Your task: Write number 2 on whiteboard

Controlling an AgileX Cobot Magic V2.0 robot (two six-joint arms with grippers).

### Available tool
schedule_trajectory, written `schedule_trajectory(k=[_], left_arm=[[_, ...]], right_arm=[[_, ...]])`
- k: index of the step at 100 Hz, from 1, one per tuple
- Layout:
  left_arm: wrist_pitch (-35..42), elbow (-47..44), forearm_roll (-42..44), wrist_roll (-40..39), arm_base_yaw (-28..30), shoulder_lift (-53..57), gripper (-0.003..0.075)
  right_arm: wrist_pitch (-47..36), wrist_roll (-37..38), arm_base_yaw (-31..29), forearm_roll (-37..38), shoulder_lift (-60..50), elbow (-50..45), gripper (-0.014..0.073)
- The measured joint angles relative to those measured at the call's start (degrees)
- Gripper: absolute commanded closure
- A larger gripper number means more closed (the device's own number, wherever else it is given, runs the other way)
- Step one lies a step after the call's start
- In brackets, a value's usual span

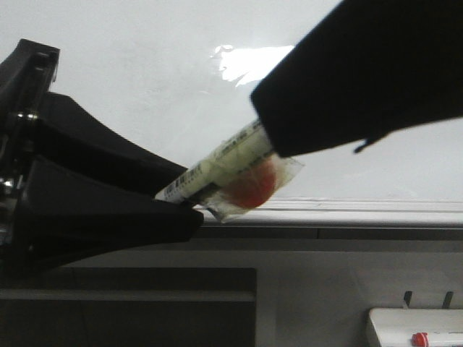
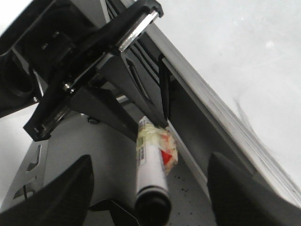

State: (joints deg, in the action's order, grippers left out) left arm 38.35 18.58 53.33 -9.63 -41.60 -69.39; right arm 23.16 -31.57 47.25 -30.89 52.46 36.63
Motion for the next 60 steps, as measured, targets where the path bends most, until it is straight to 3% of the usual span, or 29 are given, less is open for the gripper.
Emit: schedule_trajectory(k=[7, 12, 16, 18, 19, 20, 21, 23, 43, 50, 60], left_arm=[[0.0, 0.0, 0.08, 0.0, 0.0, 0.0, 0.0739], [0.0, 0.0, 0.08, 0.0, 0.0, 0.0, 0.0739], [-0.04, 0.0, 0.08, 0.0, 0.0, 0.0, 0.0739], [-0.04, 0.0, 0.08, 0.0, 0.0, 0.0, 0.0739], [-0.04, 0.0, 0.08, 0.0, 0.0, 0.0, 0.0739], [-0.04, 0.0, 0.08, 0.0, 0.0, 0.0, 0.0739], [-0.04, 0.0, 0.08, 0.0, 0.0, 0.0, 0.0739], [-0.04, 0.0, 0.08, 0.0, 0.0, 0.0, 0.0739], [-0.51, 0.0, -1.07, 0.0, 0.0, 0.0, 0.0715], [-0.51, 0.0, -2.26, 0.38, 0.0, 0.0, 0.0615], [-0.51, 0.0, -4.56, 0.38, 0.0, 0.0, 0.0359]], right_arm=[[0.11, -0.14, 0.08, 0.0, 2.34, 1.0, 0.0173], [0.11, -0.24, 0.08, 0.0, 3.47, 1.39, 0.0274], [0.11, -0.24, 0.08, 0.0, 4.03, 1.52, 0.041], [0.11, -0.24, 0.08, 0.0, 4.34, 1.52, 0.0517], [0.11, -0.24, 0.08, 0.0, 4.35, 1.52, 0.0517], [0.11, -0.24, 0.08, 0.0, 4.49, 1.52, 0.0599], [0.11, -0.24, 0.08, 0.0, 4.47, 1.52, 0.0599], [0.2, -0.24, 0.08, 0.0, 4.61, 1.52, 0.0678], [1.15, -0.26, 0.22, -0.35, 4.71, 1.76, 0.0664], [1.15, -0.37, 0.22, -0.35, 4.71, 1.9, 0.0666], [0.81, -0.36, 0.22, -0.35, 4.71, 2.04, 0.0666]])
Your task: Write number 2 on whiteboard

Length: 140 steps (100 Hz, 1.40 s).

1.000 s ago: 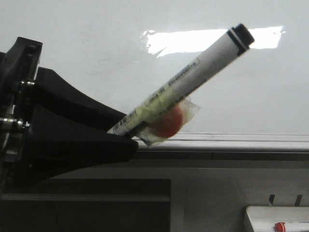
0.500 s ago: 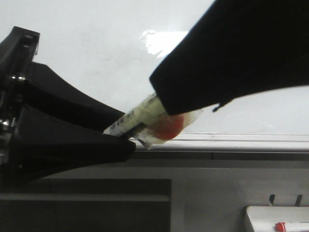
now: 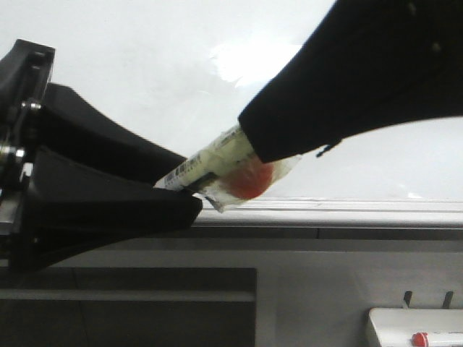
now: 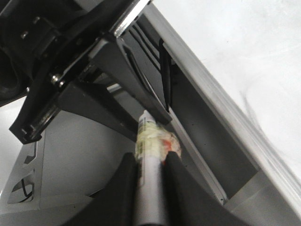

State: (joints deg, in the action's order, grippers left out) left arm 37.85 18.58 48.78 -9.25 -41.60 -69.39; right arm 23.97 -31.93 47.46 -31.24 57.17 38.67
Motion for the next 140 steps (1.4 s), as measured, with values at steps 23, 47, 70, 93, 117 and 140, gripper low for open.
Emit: schedule_trajectory(k=[23, 47, 70, 93, 117, 140], left_arm=[[-8.11, 0.0, -5.38, -0.2, 1.56, 8.02, 0.0204], [-25.8, 0.0, -17.99, -0.35, 2.23, 31.73, 0.0494], [-30.33, 0.0, -23.06, -0.45, 3.86, 45.34, 0.0739], [-30.7, 0.0, -23.75, -0.45, 4.48, 46.27, 0.074], [-30.84, 0.0, -25.9, -0.45, 4.48, 46.27, 0.074], [-30.84, 0.0, -26.12, -0.45, 4.48, 46.27, 0.074]], right_arm=[[-3.38, 0.0, 0.0, 0.0, -0.18, 0.0, 0.0665], [-11.94, 0.0, 0.0, 0.0, -2.77, 0.0, 0.0665], [-16.69, 0.0, 0.0, -0.1, -2.88, 0.0, 0.0662], [-16.6, 0.0, -0.27, -0.72, -0.28, 0.74, 0.0662], [-14.05, 0.0, -3.95, -0.84, 4.58, 5.87, 0.0643], [-10.41, 0.0, -6.27, -0.23, 8.35, 9.9, 0.0644]])
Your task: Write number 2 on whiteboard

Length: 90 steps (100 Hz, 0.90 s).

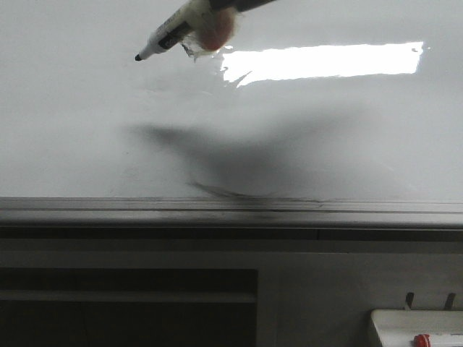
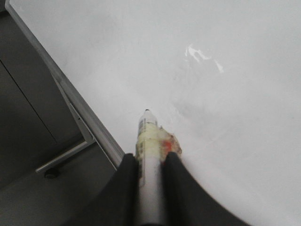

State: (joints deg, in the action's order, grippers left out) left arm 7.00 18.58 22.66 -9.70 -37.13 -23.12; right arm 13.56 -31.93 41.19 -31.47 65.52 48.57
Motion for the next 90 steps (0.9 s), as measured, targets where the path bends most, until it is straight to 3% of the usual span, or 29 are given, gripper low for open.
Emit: schedule_trajectory(k=[90], left_arm=[[-0.25, 0.0, -0.14, 0.0, 0.0, 0.0, 0.074]], right_arm=[[3.5, 0.0, -4.41, 1.43, 5.19, 3.46, 0.0643]])
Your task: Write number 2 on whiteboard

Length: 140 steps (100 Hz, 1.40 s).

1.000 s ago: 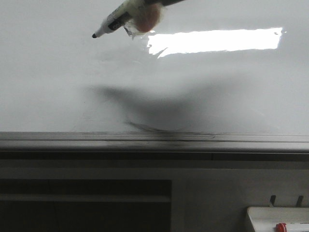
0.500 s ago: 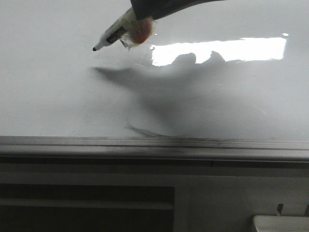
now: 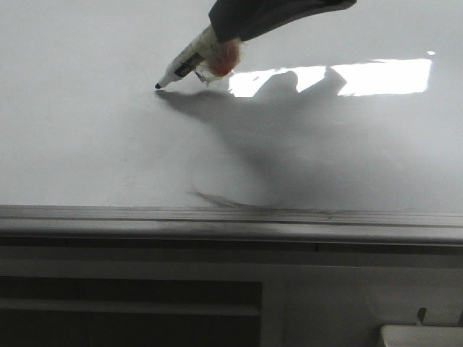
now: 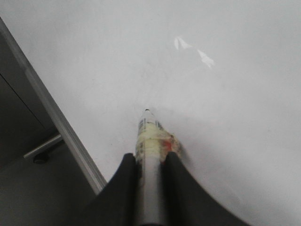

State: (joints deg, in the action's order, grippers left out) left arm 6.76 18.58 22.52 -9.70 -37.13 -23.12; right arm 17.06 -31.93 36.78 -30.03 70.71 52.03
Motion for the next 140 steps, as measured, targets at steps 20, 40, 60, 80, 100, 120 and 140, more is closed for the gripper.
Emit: schedule_trajectory(k=[20, 40, 60, 80, 100, 120, 140], left_arm=[[0.0, 0.0, 0.0, 0.0, 0.0, 0.0, 0.074], [0.0, 0.0, 0.0, 0.0, 0.0, 0.0, 0.074], [0.0, 0.0, 0.0, 0.0, 0.0, 0.0, 0.074], [0.0, 0.0, 0.0, 0.0, 0.0, 0.0, 0.074], [0.0, 0.0, 0.0, 0.0, 0.0, 0.0, 0.074], [0.0, 0.0, 0.0, 0.0, 0.0, 0.0, 0.074], [0.0, 0.0, 0.0, 0.0, 0.0, 0.0, 0.0739]], right_arm=[[2.23, 0.0, -4.09, -0.39, -0.28, 1.66, 0.0643], [8.29, 0.0, -8.69, 0.22, -3.1, 2.37, 0.0643], [12.94, 0.81, -8.13, 0.67, -4.04, -0.15, 0.0643], [9.37, 2.23, -1.66, 0.88, -1.1, -2.22, 0.0643], [8.19, 3.6, -0.63, 1.11, 0.08, -2.25, 0.0643], [12.53, 6.37, -5.29, 2.6, -3.5, -4.9, 0.0643], [16.09, 7.14, -10.56, 2.63, -9.04, -8.38, 0.0643]])
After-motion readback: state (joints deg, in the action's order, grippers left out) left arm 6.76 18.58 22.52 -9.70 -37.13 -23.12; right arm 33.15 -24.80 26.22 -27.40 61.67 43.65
